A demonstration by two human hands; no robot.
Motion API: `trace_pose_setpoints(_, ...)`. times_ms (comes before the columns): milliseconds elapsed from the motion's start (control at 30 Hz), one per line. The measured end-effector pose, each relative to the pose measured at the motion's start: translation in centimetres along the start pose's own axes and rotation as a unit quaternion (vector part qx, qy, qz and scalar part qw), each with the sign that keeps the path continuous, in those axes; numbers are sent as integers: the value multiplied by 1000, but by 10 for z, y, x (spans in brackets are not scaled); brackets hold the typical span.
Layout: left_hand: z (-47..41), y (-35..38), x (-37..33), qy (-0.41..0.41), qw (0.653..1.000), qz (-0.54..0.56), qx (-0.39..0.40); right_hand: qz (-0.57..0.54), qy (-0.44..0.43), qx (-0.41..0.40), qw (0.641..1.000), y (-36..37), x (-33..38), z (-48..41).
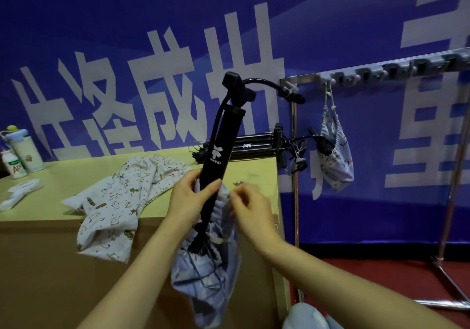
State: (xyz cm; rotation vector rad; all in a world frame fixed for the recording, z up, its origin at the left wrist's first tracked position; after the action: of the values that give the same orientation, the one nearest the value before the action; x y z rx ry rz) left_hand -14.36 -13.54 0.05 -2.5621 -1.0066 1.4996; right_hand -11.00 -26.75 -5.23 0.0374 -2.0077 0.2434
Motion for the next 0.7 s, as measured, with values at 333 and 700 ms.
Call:
trace_pose_setpoints(333, 6, 2, -6, -32, 986, 162, 28, 283, 74, 102, 951, 27, -32, 28)
trace_pose_setpoints(700, 1, -7, 8, -25, 988, 149, -43, 289, 59, 118, 948, 17, -39, 31)
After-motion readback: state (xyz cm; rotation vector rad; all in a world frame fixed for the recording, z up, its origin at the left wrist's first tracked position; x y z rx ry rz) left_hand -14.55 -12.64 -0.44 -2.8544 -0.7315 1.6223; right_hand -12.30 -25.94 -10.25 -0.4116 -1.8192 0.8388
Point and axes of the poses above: each hand's wrist, its own z-axis away from the middle knuckle, its own y-axis out of the palm, x = y × z, the point moved 4 cm from there along -z, towards the middle knuckle, and after that the axes turned 2 degrees about y, right-handed, at the moved point
